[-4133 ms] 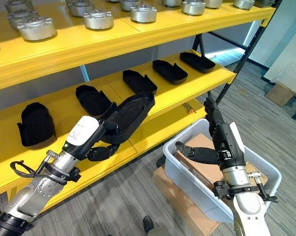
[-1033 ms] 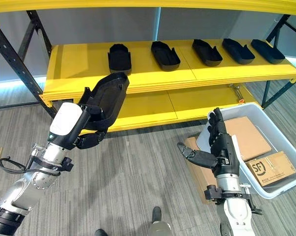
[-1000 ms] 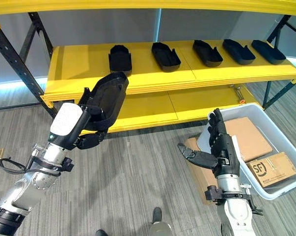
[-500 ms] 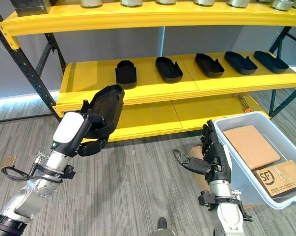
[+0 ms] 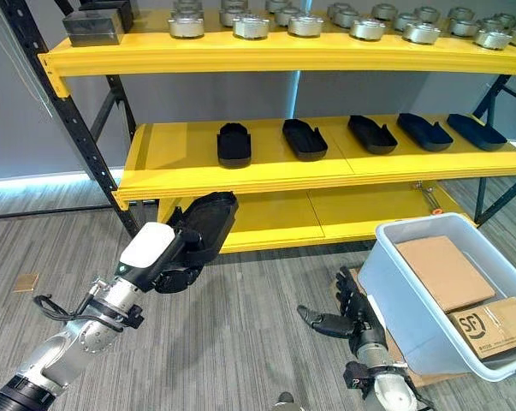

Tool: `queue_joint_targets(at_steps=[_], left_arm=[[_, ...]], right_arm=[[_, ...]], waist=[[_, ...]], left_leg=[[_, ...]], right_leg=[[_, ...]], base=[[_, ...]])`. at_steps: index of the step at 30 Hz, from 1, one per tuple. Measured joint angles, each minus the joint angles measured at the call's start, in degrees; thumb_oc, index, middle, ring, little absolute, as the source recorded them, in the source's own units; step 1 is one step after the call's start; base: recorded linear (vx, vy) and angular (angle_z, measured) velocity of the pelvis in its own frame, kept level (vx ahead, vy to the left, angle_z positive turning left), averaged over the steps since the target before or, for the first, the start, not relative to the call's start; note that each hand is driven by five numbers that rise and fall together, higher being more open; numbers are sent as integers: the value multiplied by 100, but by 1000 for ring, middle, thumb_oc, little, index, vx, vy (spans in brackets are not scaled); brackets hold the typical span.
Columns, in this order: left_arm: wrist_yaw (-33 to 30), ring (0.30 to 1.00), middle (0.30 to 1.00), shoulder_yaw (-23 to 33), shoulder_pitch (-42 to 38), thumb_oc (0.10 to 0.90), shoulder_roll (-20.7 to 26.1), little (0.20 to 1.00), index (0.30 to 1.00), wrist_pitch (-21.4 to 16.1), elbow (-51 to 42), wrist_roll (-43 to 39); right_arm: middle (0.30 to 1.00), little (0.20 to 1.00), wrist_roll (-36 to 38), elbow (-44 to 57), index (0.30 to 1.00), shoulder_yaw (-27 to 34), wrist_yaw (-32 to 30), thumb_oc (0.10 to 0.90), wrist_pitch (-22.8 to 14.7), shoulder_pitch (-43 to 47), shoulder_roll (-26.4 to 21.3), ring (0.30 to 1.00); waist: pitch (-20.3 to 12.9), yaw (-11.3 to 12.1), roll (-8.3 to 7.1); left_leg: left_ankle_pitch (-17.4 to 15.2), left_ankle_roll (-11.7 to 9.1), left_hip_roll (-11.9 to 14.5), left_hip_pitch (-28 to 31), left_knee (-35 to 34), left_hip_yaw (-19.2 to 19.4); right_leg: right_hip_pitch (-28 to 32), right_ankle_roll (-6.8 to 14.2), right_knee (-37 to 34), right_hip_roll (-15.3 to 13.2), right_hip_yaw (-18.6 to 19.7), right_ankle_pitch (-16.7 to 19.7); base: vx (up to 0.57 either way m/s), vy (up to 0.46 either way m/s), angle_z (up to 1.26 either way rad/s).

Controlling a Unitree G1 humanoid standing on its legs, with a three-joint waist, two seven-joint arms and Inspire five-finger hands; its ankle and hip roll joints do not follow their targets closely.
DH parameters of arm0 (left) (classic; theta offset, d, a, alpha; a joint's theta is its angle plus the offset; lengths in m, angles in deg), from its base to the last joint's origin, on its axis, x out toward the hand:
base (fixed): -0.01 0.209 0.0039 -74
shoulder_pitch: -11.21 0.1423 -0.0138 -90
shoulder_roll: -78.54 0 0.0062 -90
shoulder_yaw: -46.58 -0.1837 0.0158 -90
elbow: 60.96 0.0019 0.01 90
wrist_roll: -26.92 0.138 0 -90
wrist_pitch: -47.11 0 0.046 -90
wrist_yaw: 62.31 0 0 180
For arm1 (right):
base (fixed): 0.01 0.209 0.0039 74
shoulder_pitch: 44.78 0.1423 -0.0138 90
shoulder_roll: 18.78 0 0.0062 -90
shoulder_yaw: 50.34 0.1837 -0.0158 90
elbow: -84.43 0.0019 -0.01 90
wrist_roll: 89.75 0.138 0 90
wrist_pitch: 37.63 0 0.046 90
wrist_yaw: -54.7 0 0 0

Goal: Move parts from the plastic box to the shelf.

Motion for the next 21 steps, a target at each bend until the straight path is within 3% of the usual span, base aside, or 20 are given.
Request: queue_joint_targets(at_steps=[1,2,3,4,5,6,7,8,9,10,12,14,17,19,21], left_arm=[[0,300,300,-6,-19,400,-3,300,300,17,50,-27],[7,300,300,33,-37,400,142,300,300,65,42,-58],[7,300,300,56,-14,400,314,300,300,107,21,-104],[18,300,300,69,-17,400,251,300,300,159,100,-142],[32,300,300,78,-2,400,135,300,300,247,149,-220],[113,300,300,101,54,400,157,300,300,239,141,-253],[113,300,300,157,44,400,140,300,300,196,130,-261],[115,300,300,226,21,400,112,300,300,196,135,-265],[120,300,300,208,17,400,98,300,300,200,159,-261],[109,300,300,161,-27,400,-7,300,300,164,274,-263],[93,300,300,216,-71,400,-277,300,300,121,477,-272],[119,300,300,240,9,400,-277,300,300,208,531,-259],[125,300,300,178,-61,400,-279,300,300,224,537,-259],[121,300,300,171,-144,400,-270,300,300,192,406,-259],[118,300,300,149,-321,400,-270,300,300,117,364,-256]], right_arm=[[1000,1000,-8,7,1000,3,6,900,0,-53,-26,1000],[1000,1000,-21,-86,1000,-10,49,900,9,-106,-23,1000],[1000,1000,-29,-103,1000,11,95,900,27,-174,5,1000],[1000,1000,-26,-159,1000,36,60,900,7,-159,-129,1000],[1000,1000,-28,-218,1000,126,3,900,9,-49,-324,1000],[1000,1000,-28,-156,1000,225,-99,900,-1,81,-333,1000],[1000,1000,-27,-99,1000,353,-128,900,-59,134,-275,1000],[1000,1000,-25,-106,1000,469,-164,900,-94,337,-215,1000],[1000,1000,-27,-106,1000,457,-159,900,-83,381,-236,1000],[1000,1000,-27,-117,1000,378,-182,900,-111,321,-220,1000],[1000,1000,-29,-170,1000,340,-230,900,-64,389,-216,1000],[1000,1000,-69,-166,1000,249,-142,900,-30,456,-114,1000],[1000,1000,-176,-145,1000,346,-131,900,-33,188,-104,1000],[1000,1000,-176,-137,1000,536,-152,900,-31,21,-107,1000],[1000,1000,-176,-138,1000,633,-168,900,-31,-75,-123,1000]], waist=[[-4,-24,-53],[75,293,-215],[80,502,-408],[75,558,-504],[179,712,-534],[220,621,-556],[268,510,-495],[474,502,-305],[557,492,-214],[589,435,-129],[765,563,5],[838,562,165],[860,217,255],[866,161,291],[866,133,303]], left_leg=[[-118,-67,145,-120,319,-92],[-304,-424,680,-683,1867,-454],[-131,-502,884,-1287,2967,-868],[40,-466,918,-1781,3860,-1591],[-59,-396,858,-2306,5210,-2299],[-114,-451,843,-2422,5090,-2451],[-101,-388,1091,-2356,4311,-2132],[32,-361,1500,-2081,2939,-1626],[94,-349,1558,-2041,2615,-1624],[157,-434,1570,-2064,2221,-1540],[239,-482,1454,-1544,400,-1464],[341,-428,1521,-1254,270,-1465],[482,-535,1447,-713,350,-1010],[545,-466,1371,-605,496,-888],[621,-426,1284,-520,492,-677]], right_leg=[[-40,-78,220,25,-58,-186],[-347,-788,1239,457,-266,-764],[-339,-1057,1093,657,-276,-887],[-279,-1099,999,720,-261,-837],[-199,-1091,957,792,-191,-829],[-63,-1174,771,886,-134,-759],[-60,-1126,656,999,-91,-776],[-90,-1307,598,1221,-65,-655],[-85,-1319,618,1283,7,-689],[-99,-1146,576,1390,145,-690],[-176,-835,365,1487,404,-577],[-92,-816,240,1625,537,-528],[87,-947,255,1632,613,-570],[27,-967,310,1541,721,-583],[-12,-859,420,1326,819,-621]], base=[[-47,-612,-17],[-86,-517,-38],[-64,-256,-51],[32,-116,-54],[174,-89,-32],[164,-30,-25],[201,72,-30],[295,208,-48],[362,269,-48],[395,269,-20],[236,141,-78],[247,131,-108],[228,130,-27],[180,131,-12],[129,104,-20]])
